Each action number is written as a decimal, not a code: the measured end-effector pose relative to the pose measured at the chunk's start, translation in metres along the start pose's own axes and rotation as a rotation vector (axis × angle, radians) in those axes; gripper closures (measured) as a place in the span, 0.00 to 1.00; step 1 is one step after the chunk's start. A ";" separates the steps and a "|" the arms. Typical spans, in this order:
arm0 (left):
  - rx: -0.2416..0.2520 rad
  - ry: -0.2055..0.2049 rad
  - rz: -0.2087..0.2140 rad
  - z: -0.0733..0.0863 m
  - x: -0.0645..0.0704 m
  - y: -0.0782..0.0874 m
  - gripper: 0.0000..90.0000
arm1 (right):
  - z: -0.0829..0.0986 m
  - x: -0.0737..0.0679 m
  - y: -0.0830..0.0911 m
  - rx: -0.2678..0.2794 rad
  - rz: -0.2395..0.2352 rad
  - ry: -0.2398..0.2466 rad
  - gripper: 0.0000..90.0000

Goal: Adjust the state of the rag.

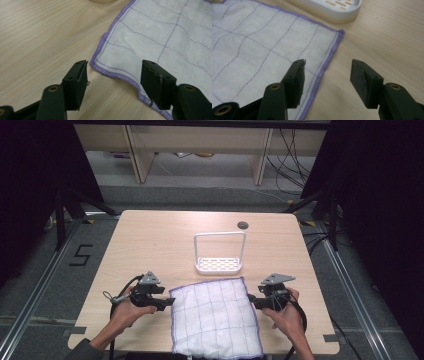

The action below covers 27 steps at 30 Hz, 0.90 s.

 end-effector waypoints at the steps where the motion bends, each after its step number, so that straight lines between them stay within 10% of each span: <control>1: 0.000 0.000 0.000 0.000 0.000 0.000 0.40 | 0.000 0.000 0.000 0.000 0.000 0.000 0.51; 27: -0.036 0.062 0.002 -0.016 -0.018 -0.018 0.35 | -0.035 0.021 -0.033 -0.006 0.000 0.011 0.51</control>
Point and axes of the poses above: each handheld gripper's, and its own axes: y roughly backward along the jaws, z roughly out of its underside, x roughly to its right, the point moved 6 cm from there along -y, roughly forward along the jaws
